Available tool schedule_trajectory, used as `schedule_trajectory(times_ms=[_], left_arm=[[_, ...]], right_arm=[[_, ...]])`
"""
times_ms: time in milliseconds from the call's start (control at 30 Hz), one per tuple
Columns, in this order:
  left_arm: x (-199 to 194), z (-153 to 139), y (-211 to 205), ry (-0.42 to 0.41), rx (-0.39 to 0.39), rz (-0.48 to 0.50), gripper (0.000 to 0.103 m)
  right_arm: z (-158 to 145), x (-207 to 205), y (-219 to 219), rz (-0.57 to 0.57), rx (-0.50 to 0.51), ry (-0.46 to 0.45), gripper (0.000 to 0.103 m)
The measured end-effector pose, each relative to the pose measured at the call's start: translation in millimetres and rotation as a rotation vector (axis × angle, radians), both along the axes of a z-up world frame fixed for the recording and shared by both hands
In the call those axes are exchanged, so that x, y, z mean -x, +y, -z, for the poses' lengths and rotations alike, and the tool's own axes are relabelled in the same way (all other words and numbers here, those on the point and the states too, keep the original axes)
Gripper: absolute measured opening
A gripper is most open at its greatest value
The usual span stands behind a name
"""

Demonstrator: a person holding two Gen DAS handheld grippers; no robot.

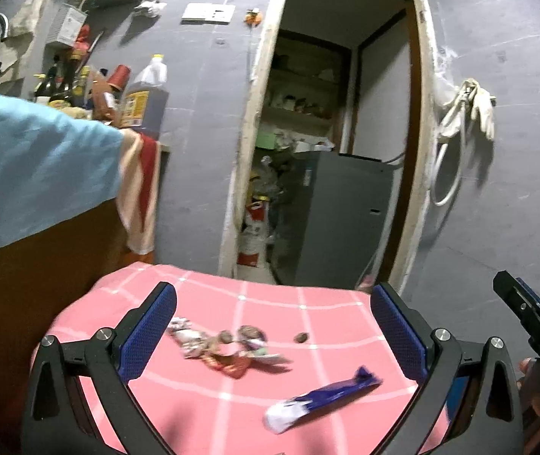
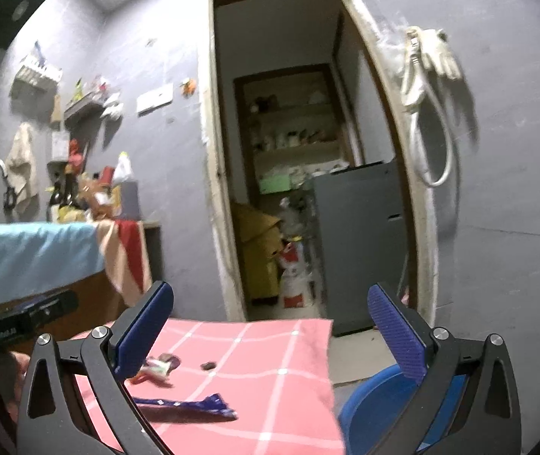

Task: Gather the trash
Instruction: 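Move both grippers back to the table toward the blue wrapper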

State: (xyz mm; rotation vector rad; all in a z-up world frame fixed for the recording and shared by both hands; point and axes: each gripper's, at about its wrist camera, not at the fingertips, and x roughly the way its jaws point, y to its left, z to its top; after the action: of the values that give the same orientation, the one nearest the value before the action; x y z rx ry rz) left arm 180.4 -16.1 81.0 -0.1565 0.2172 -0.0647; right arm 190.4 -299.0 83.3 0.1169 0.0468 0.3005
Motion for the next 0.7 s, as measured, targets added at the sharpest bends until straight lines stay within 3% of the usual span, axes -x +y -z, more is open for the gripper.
schedule_trajectory(times_ms=[200,467,700], left_arm=[[1.4,14.9,24.9,0.07,-0.008,-0.059,0.1],[-6.3,36.2,45.9,0.183,-0.028,-0.106,0.1],[-12.6,50.1,59.5,0.265,-0.016,-0.12,0.1]], right_arm=[[12.6,-9.1,32.4,-0.099,0.074,0.079,0.103],[38.8,-29.8,75.7,-0.227,0.188,0.271,0.103],[55.1,-54.8,88.0,-0.29,0.157,0.449,0.103]])
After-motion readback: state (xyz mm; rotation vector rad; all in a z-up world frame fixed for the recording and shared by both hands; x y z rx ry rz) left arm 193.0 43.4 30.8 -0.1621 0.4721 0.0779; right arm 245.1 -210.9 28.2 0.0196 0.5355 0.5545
